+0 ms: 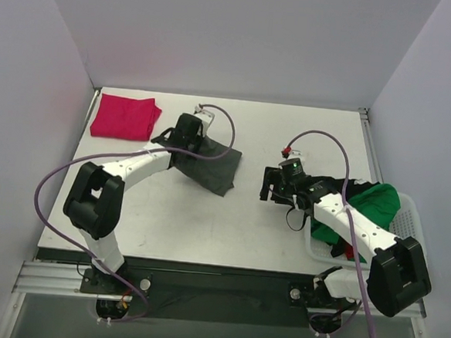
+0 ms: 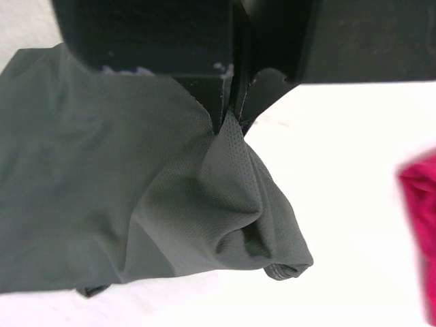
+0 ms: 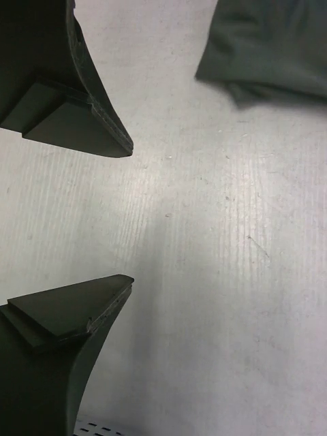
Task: Fold and stack the t-shirts
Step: Put the neatly folded tshirt into the corner of the board with the left arm
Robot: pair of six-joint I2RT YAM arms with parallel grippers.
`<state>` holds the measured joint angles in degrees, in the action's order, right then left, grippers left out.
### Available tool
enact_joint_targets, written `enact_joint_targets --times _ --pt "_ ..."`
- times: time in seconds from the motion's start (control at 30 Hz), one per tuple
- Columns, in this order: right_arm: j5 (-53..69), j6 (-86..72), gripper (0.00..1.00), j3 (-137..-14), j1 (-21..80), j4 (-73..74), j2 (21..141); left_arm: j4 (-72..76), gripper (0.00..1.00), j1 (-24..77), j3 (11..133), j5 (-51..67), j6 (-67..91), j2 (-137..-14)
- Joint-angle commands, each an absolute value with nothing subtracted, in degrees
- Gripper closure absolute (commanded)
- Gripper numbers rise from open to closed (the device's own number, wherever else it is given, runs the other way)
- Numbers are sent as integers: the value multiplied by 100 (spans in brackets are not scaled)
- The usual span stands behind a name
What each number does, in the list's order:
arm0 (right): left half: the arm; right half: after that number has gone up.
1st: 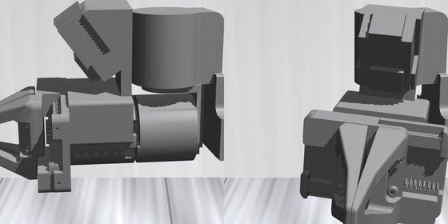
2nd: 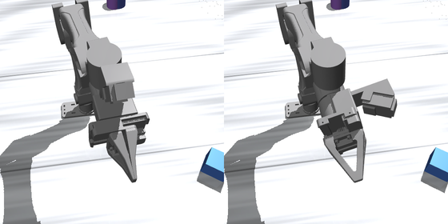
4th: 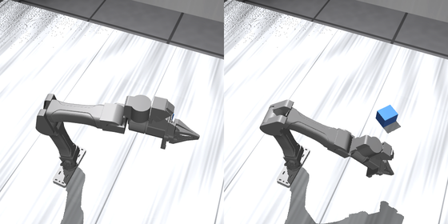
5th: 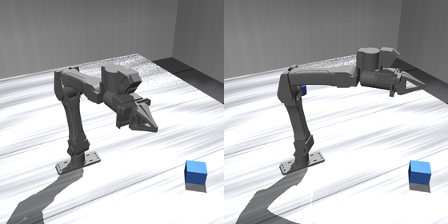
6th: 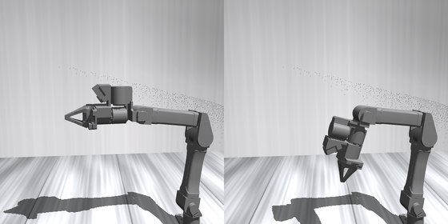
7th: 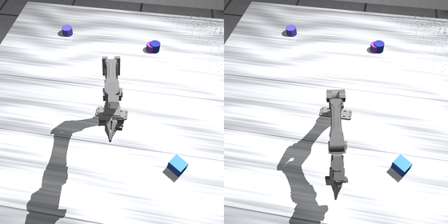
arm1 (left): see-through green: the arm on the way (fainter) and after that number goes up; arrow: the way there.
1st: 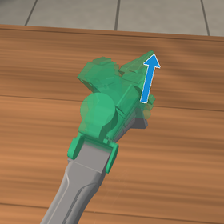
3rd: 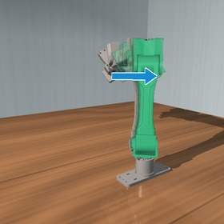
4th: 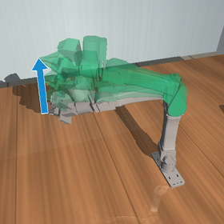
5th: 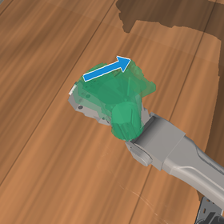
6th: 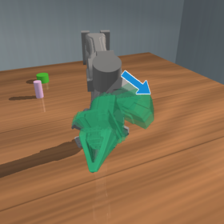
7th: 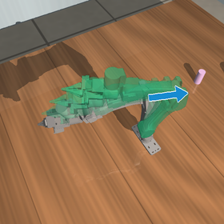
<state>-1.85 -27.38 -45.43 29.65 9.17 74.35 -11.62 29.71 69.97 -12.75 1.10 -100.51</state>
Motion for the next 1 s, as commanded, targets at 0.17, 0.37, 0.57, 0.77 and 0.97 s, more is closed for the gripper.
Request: enact_joint_targets --times 0.17,0.37,0.57,0.77,0.97 --pt "-53 -2663 28 -4122 2725 765 6873 -1775 100 2251 8375 -1494 -1379 -10721" --pt "-53 -2646 28 -4052 2672 668 6759 -2056 100 1697 9147 -1354 -1775 -11222" --pt "106 -2645 28 -3999 2611 624 6697 -2294 100 1267 9825 -1266 -2021 -11470" --pt "105 -2637 28 -3999 2601 606 6706 -2346 100 950 10151 -1037 -2065 -11540" --pt "97 -2637 28 -3990 2601 580 6741 -2347 100 703 10529 -1081 -2153 -11759"
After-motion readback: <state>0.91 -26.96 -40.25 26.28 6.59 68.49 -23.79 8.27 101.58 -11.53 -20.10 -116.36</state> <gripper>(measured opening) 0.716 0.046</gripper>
